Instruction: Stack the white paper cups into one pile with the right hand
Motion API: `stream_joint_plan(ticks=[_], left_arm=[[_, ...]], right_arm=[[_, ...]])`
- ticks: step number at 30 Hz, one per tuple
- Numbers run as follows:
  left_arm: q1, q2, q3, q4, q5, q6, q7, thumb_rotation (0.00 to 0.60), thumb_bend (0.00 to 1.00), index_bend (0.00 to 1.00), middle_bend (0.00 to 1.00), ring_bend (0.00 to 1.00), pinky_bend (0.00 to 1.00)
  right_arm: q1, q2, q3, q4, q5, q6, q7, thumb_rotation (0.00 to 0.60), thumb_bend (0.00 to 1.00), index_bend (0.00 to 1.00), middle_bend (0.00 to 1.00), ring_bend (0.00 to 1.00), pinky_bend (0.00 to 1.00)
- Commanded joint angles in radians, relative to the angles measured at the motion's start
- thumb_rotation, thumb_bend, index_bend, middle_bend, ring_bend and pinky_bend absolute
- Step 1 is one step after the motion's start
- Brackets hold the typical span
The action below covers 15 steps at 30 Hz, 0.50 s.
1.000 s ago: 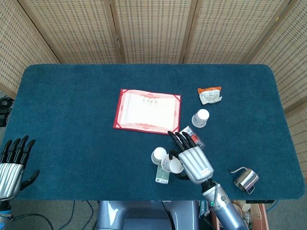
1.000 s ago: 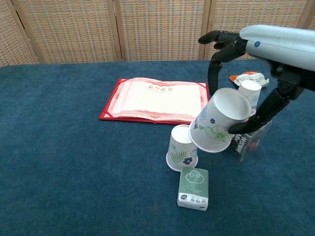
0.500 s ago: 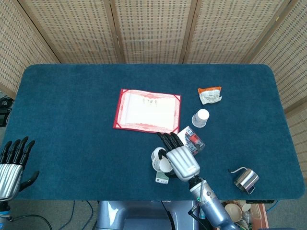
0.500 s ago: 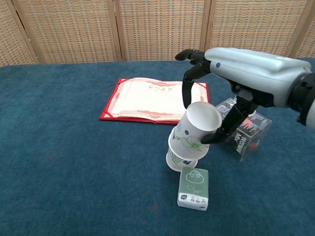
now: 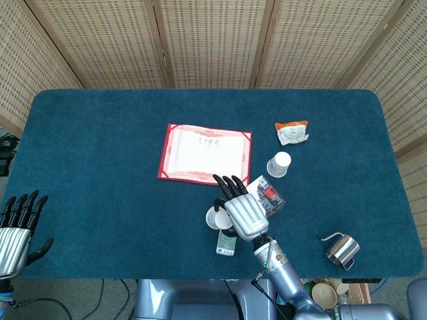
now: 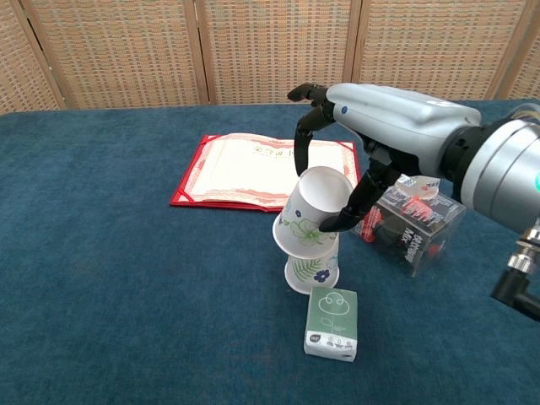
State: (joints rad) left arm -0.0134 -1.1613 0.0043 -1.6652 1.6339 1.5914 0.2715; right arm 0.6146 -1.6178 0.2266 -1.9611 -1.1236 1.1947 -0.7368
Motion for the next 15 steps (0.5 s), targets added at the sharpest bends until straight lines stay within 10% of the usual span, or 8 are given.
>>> stream_joint_plan(ticks=[1,11,15], left_arm=[[0.000,-0.002,0.003,0.002,0.003,-0.003,0.001,0.600,0.27,0.00,0.00,0.00,0.00],[-0.002,-0.005,0.006,0.010,0.003,-0.010,-0.002,0.600,0.27,0.00,0.00,0.00,0.00],[-0.004,-0.006,0.009,0.012,0.008,-0.011,-0.002,0.600,0.27,0.00,0.00,0.00,0.00]], right_arm=[[0.014,-0.011,0.004,0.024,0.007,0.000,-0.003,0.600,0.09,0.53,0.05,0.00,0.00],[0.043,-0.037,-0.002,0.065,0.053,0.004,-0.042,0.600,0.09,0.53,0.02,0.00,0.00],[0.055,-0.043,-0.007,0.078,0.083,0.000,-0.057,0.600,0.09,0.38,0.00,0.00,0.00]])
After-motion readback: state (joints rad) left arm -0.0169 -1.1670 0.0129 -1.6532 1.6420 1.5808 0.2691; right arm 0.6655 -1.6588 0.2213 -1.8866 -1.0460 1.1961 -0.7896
